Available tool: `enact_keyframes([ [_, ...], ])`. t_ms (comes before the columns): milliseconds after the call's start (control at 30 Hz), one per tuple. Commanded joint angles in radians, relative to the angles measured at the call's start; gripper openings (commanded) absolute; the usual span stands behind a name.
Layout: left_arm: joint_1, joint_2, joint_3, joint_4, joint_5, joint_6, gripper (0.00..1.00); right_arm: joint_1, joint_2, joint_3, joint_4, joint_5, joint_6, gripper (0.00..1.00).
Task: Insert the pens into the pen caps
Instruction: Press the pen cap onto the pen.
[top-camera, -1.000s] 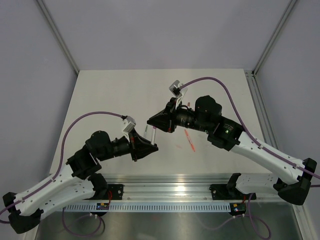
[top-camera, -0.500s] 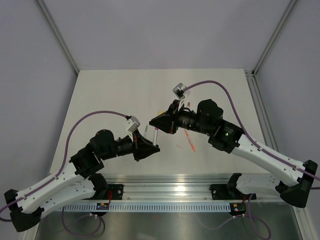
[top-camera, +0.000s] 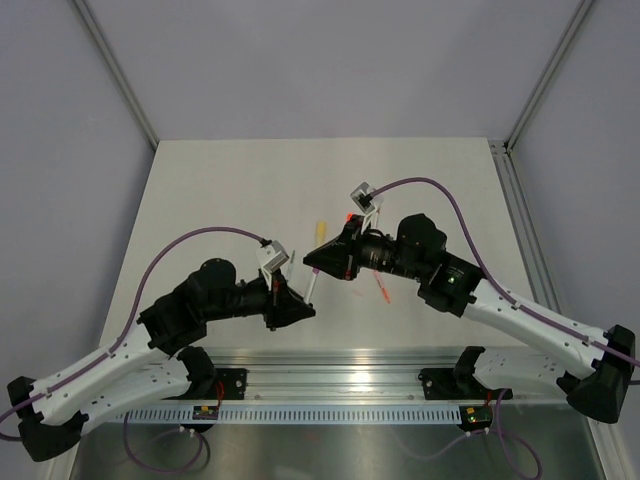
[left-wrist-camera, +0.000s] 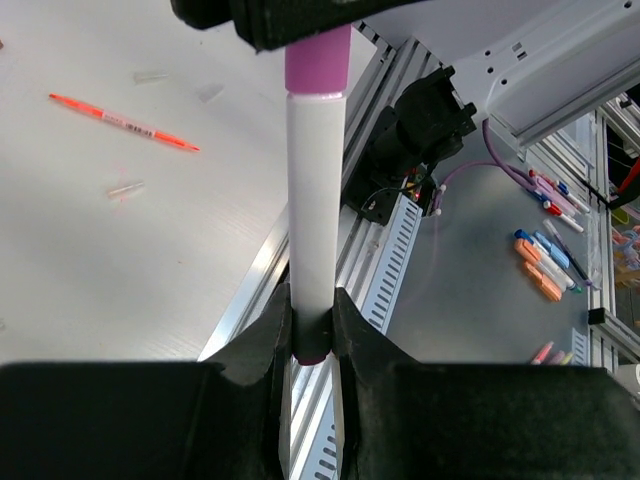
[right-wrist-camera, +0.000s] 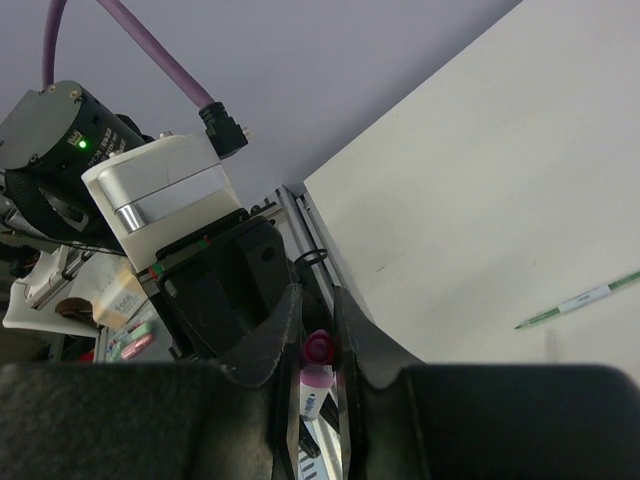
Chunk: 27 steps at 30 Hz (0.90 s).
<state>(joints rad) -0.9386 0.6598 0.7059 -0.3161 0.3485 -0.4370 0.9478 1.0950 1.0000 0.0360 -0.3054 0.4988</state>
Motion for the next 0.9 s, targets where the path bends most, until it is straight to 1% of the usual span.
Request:
enact_keyframes([
  [0,0.011,0.01,0.115,0.258,-0.052,0.014,0.0,0.032,-0.007,-0.101,-0.084,-0.147,0.058,0.0],
  [200,0.011,0.02,0.148,0.293,-0.051,0.017,0.0,0.101,-0.015,-0.164,-0.002,-0.11,0.069,0.0],
  [533,0.018,0.012,0.158,0.265,-0.057,0.038,0.0,0.19,-0.004,-0.271,0.036,-0.08,0.103,0.0],
  [667,0.02,0.011,0.172,0.236,-0.065,0.053,0.0,0.215,0.006,-0.282,-0.03,-0.078,0.104,0.0],
  [700,0.02,0.009,0.17,0.236,-0.066,0.055,0.0,0.218,0.005,-0.284,-0.089,-0.08,0.103,0.0],
  [767,0.02,0.012,0.17,0.235,-0.072,0.057,0.0,0.233,0.008,-0.284,-0.128,-0.08,0.106,0.0],
  [867,0.021,0.012,0.167,0.236,-0.082,0.061,0.0,0.264,0.003,-0.285,-0.153,-0.046,0.127,0.0],
])
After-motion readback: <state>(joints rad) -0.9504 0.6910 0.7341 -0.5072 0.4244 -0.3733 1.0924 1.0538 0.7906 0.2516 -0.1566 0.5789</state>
